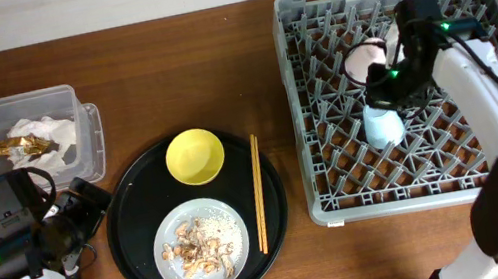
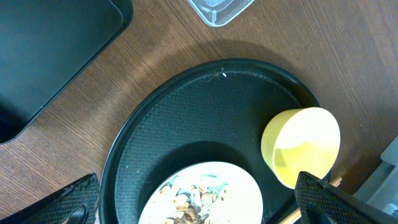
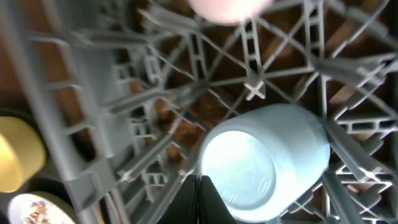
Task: Sort waste into correct bins and load items into the dishwasher rack
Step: 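Grasp the blue cup and place it upside down in the rack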
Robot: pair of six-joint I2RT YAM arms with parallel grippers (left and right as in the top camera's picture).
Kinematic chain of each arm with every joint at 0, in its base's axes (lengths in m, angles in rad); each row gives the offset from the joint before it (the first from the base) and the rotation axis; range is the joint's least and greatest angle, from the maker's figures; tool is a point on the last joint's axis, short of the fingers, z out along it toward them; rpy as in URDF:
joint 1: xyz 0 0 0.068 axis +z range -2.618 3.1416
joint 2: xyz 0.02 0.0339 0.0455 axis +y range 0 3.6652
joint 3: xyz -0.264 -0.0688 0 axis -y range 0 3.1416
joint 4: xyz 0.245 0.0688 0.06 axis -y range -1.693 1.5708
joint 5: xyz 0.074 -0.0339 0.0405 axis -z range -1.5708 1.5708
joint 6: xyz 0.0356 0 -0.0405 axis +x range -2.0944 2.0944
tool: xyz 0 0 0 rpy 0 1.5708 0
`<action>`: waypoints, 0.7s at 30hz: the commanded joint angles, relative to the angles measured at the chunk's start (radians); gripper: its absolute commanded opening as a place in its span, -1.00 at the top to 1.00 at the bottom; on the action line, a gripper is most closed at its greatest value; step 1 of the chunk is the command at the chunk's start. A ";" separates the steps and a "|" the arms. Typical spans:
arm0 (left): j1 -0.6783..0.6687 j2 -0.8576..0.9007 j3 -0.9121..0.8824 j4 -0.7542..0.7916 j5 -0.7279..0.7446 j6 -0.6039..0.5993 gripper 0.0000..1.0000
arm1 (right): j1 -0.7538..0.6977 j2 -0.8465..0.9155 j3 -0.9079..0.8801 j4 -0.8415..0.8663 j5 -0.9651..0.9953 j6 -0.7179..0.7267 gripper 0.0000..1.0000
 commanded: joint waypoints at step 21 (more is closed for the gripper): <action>0.003 -0.006 0.010 -0.001 -0.004 -0.006 -0.99 | 0.003 0.169 0.294 0.187 0.122 0.071 0.87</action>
